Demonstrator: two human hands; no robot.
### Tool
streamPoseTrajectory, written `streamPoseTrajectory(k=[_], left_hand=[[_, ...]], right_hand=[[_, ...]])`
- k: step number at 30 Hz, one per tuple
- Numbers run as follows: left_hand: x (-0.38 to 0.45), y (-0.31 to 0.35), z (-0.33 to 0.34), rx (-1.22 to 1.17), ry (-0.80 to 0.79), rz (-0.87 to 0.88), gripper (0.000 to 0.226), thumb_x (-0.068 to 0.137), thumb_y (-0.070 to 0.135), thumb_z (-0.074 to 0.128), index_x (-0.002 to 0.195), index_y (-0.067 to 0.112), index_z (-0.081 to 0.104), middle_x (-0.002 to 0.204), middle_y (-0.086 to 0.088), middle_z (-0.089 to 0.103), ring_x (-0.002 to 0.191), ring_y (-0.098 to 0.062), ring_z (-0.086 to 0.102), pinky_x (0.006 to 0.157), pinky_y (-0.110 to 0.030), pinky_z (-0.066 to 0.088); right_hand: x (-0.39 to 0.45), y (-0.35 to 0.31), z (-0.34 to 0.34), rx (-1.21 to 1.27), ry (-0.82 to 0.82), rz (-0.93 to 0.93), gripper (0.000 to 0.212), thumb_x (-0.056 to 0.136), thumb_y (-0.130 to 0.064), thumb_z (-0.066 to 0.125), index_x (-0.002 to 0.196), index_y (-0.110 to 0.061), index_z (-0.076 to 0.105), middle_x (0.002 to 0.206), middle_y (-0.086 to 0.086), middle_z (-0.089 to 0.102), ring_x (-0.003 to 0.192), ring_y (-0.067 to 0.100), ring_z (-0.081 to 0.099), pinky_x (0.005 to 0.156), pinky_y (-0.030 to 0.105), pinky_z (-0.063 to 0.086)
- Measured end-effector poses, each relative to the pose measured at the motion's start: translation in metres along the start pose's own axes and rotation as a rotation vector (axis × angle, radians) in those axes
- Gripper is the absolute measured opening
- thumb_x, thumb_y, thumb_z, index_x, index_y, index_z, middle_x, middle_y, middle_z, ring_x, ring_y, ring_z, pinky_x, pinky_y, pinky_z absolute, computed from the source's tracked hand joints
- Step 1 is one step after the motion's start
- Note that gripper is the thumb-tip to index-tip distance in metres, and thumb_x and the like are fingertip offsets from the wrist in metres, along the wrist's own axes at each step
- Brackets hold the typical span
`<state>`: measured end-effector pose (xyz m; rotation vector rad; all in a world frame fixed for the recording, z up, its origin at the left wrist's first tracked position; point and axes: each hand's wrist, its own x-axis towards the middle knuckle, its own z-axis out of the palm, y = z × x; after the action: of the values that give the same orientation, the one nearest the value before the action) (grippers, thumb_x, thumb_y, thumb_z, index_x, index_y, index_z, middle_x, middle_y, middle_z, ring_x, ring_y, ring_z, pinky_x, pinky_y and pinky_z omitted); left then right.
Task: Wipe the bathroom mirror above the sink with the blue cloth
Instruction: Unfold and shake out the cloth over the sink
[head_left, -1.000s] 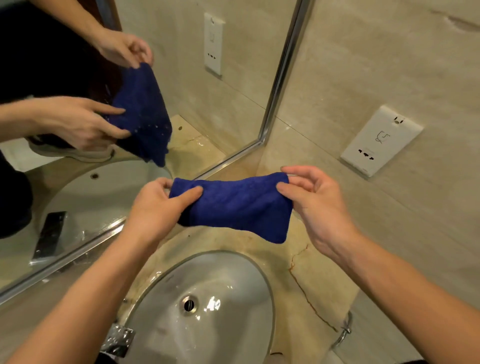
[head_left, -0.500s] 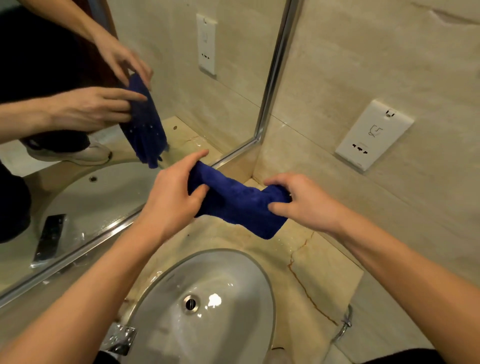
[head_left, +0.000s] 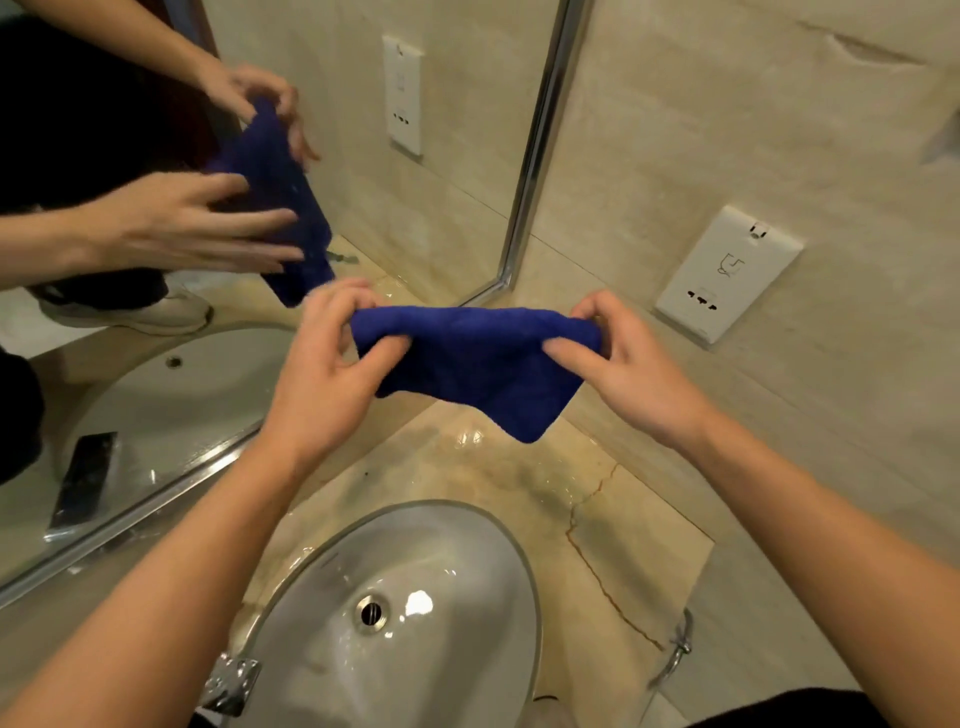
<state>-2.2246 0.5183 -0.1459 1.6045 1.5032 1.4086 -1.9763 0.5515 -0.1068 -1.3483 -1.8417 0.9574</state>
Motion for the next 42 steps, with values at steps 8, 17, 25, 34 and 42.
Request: streamPoseTrajectory(k=[8,17,25,34,42], left_hand=[[-0.002,0.016,0.045,-0.744,0.127,-0.538,0.02,0.099,0.033,0.054,0.105,0.015,0.061,0.099,-0.004,0.067,0.092,-0.018,0.061,0.081,-0.035,0.048],[-0.06,0.005,0.084,-1.395,-0.32,-0.814,0.077,0.061,0.035,0.091,0.129,0.011,0.064,0.138,-0.011,0.059,0.124,-0.028,0.058,0.099,-0.041,0.051],[-0.031,0.028,0.071,-1.263,-0.258,-0.745,0.026,0.076,0.017,0.057,0.062,0.006,0.076,0.065,-0.009,0.072,0.051,-0.017,0.069,0.043,-0.02,0.052],[-0.023,-0.012,0.061,-1.24,-0.25,-0.789,0.019,0.067,0.015,0.075,0.083,0.005,0.075,0.077,-0.009,0.074,0.062,-0.017,0.071,0.055,-0.024,0.058],[-0.024,-0.037,0.072,-0.788,-0.262,-1.091,0.018,0.089,0.011,0.065,0.104,0.002,0.07,0.086,-0.013,0.076,0.066,-0.021,0.073,0.057,-0.027,0.06]], right_hand=[[0.0,-0.011,0.003,0.685,0.18,0.239,0.021,0.095,-0.019,0.061,0.109,-0.004,0.056,0.089,0.004,0.07,0.077,0.016,0.067,0.065,0.029,0.056],[-0.002,0.007,0.0,1.012,0.106,0.674,0.047,0.086,-0.043,0.069,0.116,-0.007,0.065,0.107,0.01,0.073,0.1,0.025,0.07,0.095,0.043,0.052],[-0.015,0.034,0.009,1.139,-0.161,0.695,0.085,0.069,-0.054,0.076,0.139,-0.01,0.052,0.136,0.014,0.056,0.119,0.032,0.056,0.099,0.04,0.045],[-0.011,0.041,0.036,1.115,-0.176,0.721,0.022,0.089,-0.015,0.059,0.111,-0.013,0.06,0.09,0.006,0.069,0.078,0.017,0.066,0.068,0.029,0.054],[-0.008,0.069,0.021,0.525,-0.077,0.667,0.013,0.096,-0.017,0.057,0.101,-0.012,0.068,0.087,0.002,0.073,0.077,0.016,0.067,0.073,0.032,0.052]])
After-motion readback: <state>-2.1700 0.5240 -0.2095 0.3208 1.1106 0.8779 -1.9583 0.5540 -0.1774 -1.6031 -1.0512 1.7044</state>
